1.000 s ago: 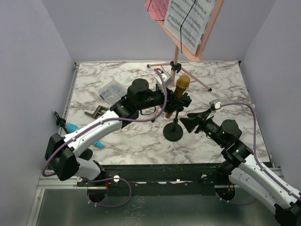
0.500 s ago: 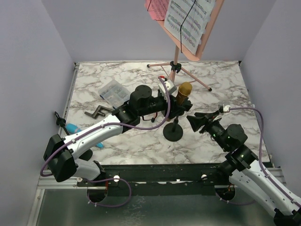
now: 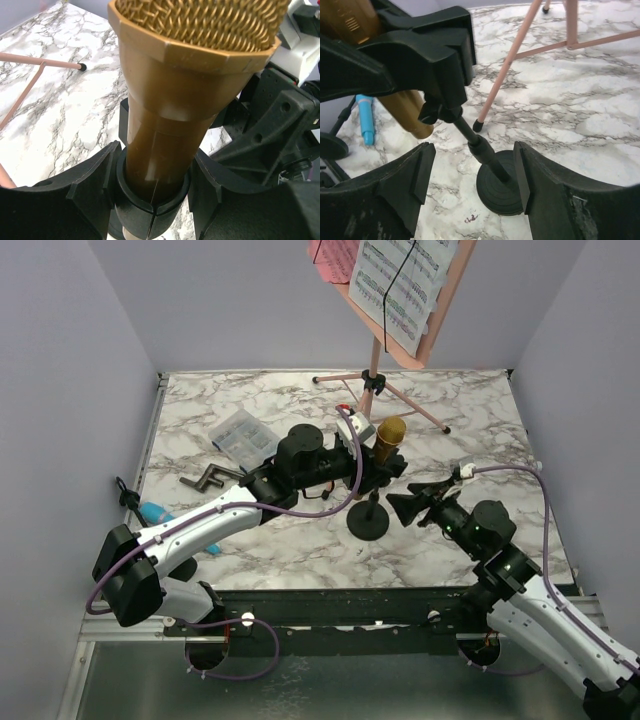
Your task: Set up the instrument practice props
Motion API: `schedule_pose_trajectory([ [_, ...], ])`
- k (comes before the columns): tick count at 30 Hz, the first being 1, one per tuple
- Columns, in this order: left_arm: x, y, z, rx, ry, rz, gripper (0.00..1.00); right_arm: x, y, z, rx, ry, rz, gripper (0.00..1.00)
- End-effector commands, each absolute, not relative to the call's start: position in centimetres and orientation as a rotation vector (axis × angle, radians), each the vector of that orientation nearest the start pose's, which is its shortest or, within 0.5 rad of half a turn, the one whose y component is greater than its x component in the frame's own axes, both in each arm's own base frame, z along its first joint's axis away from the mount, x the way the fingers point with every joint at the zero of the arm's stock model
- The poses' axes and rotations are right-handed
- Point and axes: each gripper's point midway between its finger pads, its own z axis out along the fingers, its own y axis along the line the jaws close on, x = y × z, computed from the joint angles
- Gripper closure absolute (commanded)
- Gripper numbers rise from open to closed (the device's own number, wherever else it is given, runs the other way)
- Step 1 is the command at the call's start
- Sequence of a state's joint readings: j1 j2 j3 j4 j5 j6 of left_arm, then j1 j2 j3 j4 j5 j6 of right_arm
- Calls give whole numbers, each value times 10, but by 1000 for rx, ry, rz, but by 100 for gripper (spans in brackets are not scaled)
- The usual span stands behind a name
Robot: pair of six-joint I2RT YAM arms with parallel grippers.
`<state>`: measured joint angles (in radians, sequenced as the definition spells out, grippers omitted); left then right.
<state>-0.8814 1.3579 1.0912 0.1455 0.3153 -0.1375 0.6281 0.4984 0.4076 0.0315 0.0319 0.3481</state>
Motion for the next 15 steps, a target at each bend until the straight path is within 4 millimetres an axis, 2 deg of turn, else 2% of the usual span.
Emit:
schedule_pose_trajectory([
  [1,235,-378,268,875,1692,-985,74,212,199,221,-367,1626,833,25],
  [4,234,-377,284,844,1682,-1003,41,209,213,210,-457,1589,876,22],
  [8,228,-370,311,796,1659,-1039,7,214,215,197,-467,1517,868,22],
  [9,225,-366,314,795,1668,-1043,1,216,215,195,-464,1498,861,23],
  [15,210,-335,335,731,1693,-1038,1,235,214,190,-432,1456,787,34],
])
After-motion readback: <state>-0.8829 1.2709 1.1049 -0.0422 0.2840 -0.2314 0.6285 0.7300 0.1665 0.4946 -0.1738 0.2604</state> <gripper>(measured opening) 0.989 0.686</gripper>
